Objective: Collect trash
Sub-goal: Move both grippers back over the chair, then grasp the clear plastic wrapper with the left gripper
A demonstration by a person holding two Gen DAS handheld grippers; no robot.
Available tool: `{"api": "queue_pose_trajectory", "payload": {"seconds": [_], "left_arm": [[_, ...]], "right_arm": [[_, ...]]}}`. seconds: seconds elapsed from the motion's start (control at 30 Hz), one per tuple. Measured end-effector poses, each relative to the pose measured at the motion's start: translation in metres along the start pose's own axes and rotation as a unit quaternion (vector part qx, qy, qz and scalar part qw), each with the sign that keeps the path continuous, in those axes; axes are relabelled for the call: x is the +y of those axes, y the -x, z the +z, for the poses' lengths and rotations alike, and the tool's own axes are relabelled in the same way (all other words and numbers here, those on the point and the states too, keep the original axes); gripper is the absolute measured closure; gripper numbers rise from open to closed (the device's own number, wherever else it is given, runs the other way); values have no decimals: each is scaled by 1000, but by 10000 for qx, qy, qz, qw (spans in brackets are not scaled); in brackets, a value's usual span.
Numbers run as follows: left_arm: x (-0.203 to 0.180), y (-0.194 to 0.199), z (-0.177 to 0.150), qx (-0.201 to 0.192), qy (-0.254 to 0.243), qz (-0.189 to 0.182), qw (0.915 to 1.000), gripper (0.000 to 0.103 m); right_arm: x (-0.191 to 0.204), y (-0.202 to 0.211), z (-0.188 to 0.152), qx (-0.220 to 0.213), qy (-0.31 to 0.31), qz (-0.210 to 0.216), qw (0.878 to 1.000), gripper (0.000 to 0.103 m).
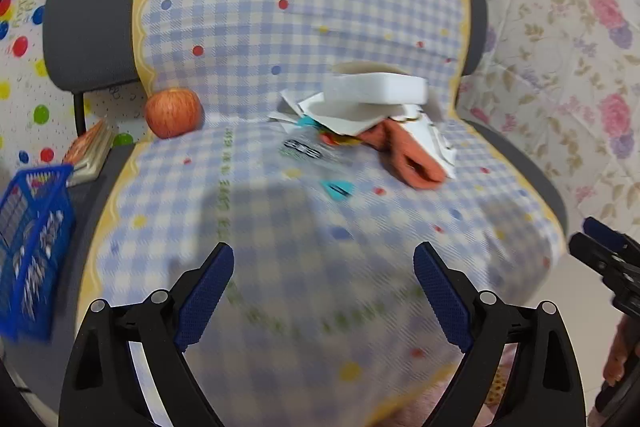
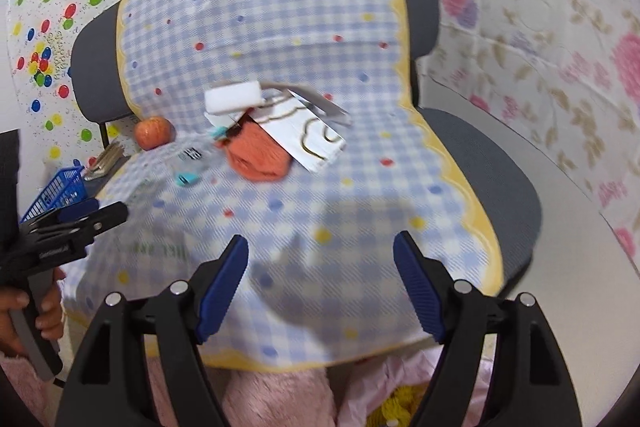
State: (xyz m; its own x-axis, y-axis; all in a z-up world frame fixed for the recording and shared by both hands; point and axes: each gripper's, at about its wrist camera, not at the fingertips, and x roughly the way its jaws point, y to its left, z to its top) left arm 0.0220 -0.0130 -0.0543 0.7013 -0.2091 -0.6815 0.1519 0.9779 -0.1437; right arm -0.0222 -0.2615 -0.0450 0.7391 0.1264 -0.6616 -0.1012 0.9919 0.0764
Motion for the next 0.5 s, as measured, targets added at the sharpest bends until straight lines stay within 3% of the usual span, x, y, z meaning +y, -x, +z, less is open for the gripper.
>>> {"api": "queue_pose_trajectory", "payload": {"seconds": [0.23,0.4,0.47,0.5], "left_arm": [[-12,-55,36,316,-730,278,9964,13],[-37,-84,39,577,-1608,910,9811,16],[-40,-93,35,714,-1798,1042,9756,28],[-40,-96,35,708,-1816,1044,9752,28]], "right_arm": [[-3,-20,13,16,-73,78,9999,29],[-12,-27,12,65,-166,47,9998,29],[-19,-31,10,98,-245,28,9996,29],[-22,-33,9,110,-287,23,9995,29]]}}
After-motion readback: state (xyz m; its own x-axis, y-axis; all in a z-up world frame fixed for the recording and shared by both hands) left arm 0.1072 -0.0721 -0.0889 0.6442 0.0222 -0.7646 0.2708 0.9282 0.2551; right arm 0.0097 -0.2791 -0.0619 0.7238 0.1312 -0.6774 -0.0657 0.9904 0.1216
